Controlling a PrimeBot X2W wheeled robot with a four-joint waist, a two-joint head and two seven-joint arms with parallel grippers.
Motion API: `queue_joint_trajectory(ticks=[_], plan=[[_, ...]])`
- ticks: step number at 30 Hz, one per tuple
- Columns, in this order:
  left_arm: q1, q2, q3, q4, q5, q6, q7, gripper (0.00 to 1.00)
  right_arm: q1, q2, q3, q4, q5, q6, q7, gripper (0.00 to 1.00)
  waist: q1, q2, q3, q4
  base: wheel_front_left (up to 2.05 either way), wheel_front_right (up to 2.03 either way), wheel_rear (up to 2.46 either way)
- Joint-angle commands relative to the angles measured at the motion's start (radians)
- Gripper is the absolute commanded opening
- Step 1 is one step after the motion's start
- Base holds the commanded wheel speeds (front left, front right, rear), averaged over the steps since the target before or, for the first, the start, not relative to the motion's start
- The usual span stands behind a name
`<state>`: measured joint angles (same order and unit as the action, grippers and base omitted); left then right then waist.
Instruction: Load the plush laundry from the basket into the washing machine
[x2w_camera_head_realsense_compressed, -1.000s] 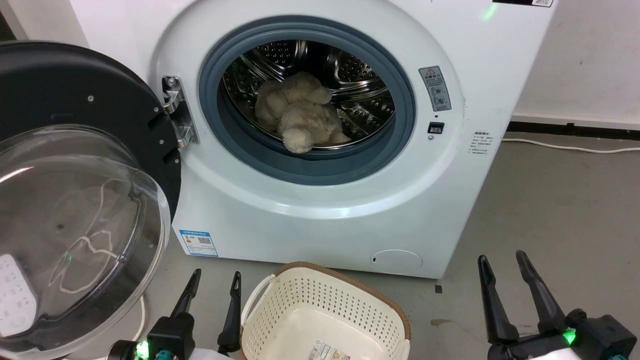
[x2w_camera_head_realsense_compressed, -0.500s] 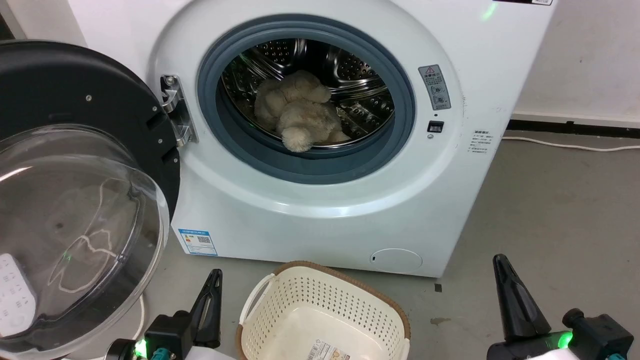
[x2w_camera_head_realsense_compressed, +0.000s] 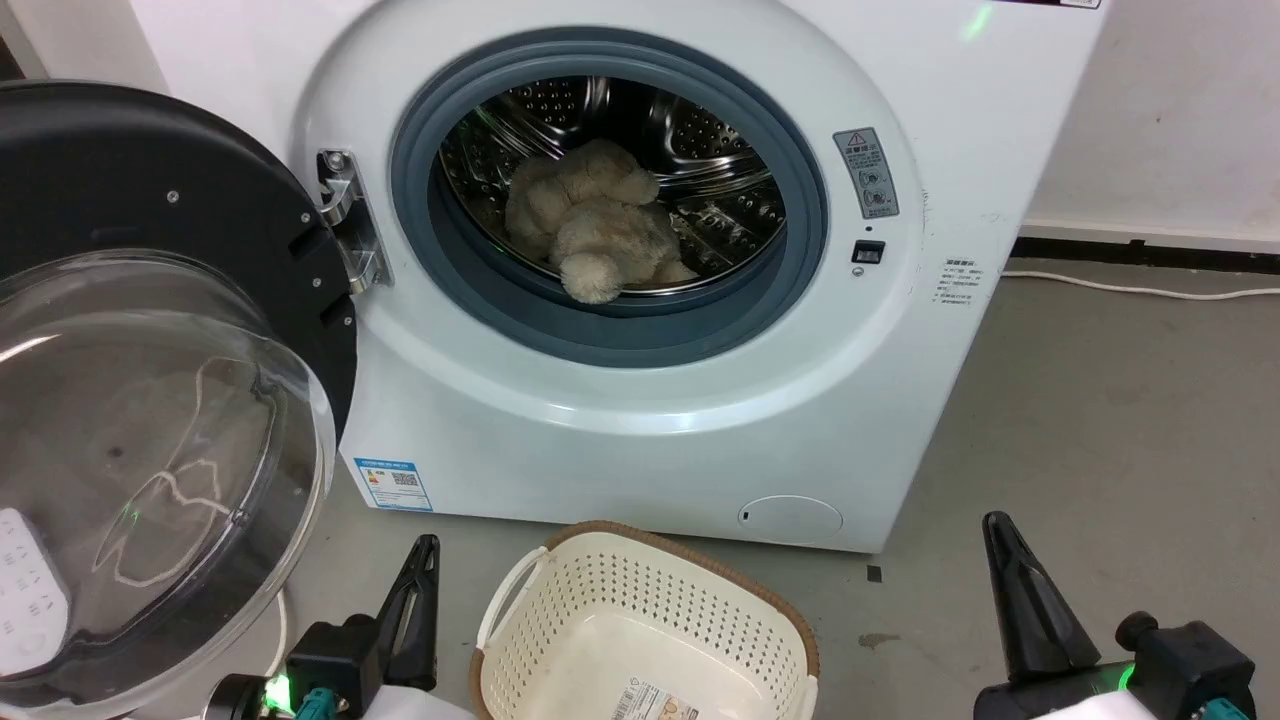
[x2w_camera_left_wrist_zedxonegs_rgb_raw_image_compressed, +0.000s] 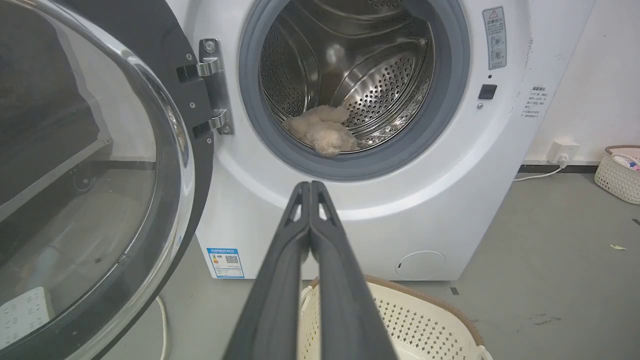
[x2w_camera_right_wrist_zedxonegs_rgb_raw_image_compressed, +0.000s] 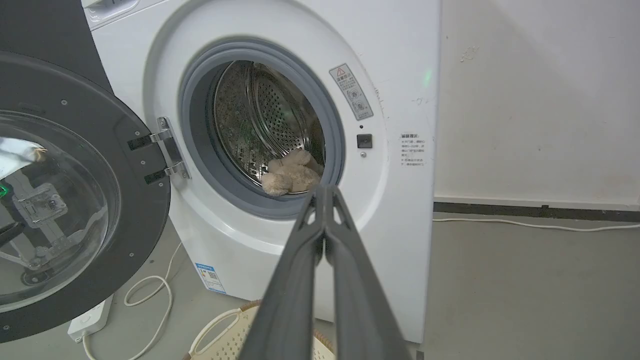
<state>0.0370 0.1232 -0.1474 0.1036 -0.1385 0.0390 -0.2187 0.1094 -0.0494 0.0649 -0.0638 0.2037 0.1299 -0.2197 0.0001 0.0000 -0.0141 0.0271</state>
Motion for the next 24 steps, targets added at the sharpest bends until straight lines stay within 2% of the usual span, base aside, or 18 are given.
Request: queue_joint_trajectory(ticks=[1,24], plan=[[-0.006,-0.005,0.005,-0.008,0.011,-0.005,0.008,0.0,-0.016,0.0,-0.004,0.005,-0.008,0.0,0.008,0.0,-0.0001,-0.0001,0.0,0.0,0.0,0.0,0.0],[-0.013,-0.02,0.037,-0.03,0.039,-0.013,0.055,0.0,-0.037,0.0,-0.017,0.018,-0.052,0.0,0.056,0.0,-0.0001,0.0,0.003,-0.006,0.0,0.0,0.0]])
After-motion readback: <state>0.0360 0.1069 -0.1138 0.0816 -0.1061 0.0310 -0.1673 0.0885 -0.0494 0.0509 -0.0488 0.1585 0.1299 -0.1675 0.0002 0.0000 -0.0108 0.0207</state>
